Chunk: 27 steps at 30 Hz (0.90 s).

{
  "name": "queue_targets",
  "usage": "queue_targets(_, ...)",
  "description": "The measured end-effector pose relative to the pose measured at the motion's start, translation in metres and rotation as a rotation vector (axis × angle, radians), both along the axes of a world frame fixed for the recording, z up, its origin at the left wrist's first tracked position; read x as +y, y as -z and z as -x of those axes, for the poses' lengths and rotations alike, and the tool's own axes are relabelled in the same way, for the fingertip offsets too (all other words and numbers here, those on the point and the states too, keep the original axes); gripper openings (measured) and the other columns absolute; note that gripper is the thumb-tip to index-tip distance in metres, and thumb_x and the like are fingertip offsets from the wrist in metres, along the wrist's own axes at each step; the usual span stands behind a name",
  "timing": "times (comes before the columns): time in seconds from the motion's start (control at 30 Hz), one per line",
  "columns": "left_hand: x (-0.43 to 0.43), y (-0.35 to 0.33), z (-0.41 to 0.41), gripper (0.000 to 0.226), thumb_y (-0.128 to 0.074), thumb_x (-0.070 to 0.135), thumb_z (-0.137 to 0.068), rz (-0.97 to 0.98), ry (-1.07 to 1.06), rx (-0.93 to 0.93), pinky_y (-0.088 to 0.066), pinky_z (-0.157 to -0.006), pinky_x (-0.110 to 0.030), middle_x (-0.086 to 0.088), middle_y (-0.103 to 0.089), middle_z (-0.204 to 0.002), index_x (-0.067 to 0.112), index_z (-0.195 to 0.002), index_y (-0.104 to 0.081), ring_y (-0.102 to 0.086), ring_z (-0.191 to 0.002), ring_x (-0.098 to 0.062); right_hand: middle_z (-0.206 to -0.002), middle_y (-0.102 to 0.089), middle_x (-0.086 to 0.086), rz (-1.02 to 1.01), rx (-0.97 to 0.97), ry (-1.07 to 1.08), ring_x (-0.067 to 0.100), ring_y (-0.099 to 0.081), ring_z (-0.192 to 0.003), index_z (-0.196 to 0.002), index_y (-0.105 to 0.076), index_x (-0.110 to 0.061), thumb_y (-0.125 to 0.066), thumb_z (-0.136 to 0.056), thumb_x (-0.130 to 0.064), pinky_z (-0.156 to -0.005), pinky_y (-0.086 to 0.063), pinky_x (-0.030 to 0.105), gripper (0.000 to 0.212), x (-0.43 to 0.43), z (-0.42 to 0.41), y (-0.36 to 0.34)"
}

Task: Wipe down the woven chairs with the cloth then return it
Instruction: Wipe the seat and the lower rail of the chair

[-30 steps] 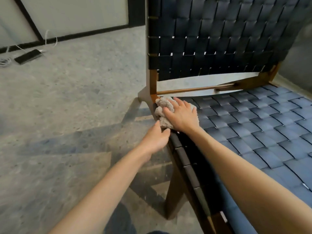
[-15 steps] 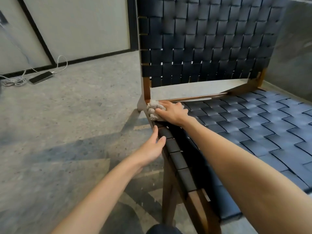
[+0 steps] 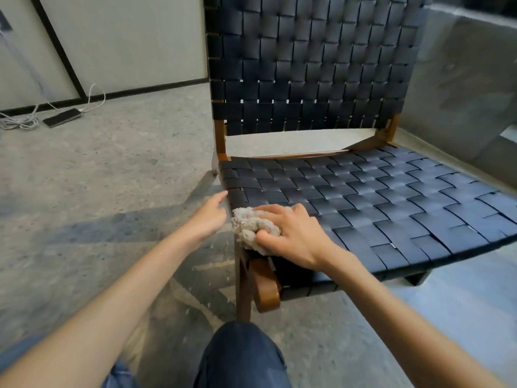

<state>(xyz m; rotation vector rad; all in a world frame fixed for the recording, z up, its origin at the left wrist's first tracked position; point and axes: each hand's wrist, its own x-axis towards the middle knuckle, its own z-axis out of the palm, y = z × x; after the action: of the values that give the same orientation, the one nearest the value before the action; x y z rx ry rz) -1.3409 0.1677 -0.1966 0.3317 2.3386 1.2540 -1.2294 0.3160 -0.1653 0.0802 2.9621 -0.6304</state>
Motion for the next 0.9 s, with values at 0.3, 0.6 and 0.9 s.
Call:
queue_targets(0.3,0.020,0.002,-0.018,0.057,-0.036,0.033,-0.102,0.107,0.084,0.056,-0.002,-0.117,-0.038,0.001,0.008,-0.160,0.020,-0.152,-0.013,0.010,-0.146,-0.016,-0.140,-0.038,-0.027,-0.206,0.086,0.168,0.016,-0.033,-0.117,-0.129,-0.044,-0.056,-0.018,-0.066,-0.075,-0.091,-0.028,0.040,0.071,0.024,-0.060,0.001)
queue_targets(0.6,0.026,0.019,-0.014,0.053,-0.024,0.032,-0.104,0.189,0.149,0.237,0.001,-0.116,-0.032,0.002,0.005,-0.160,0.016,-0.152,-0.009,0.012,-0.145,-0.013,-0.148,-0.035,-0.022,-0.091,0.045,0.269,0.022,-0.026,-0.134,-0.133,-0.041,-0.055,-0.027,-0.072,-0.070,-0.103,-0.019,0.053,0.064,0.030,0.012,0.030)
queue_targets(0.9,0.044,0.014,0.017,0.053,-0.026,0.025,-0.103,0.308,0.119,0.307,-0.012,-0.117,-0.037,-0.004,0.010,-0.160,0.010,-0.151,-0.012,0.001,-0.147,-0.020,-0.144,-0.041,-0.019,-0.086,0.079,0.310,0.021,-0.030,-0.130,-0.132,-0.047,-0.048,-0.042,-0.085,-0.051,-0.101,-0.023,0.049,0.048,0.041,0.080,0.050)
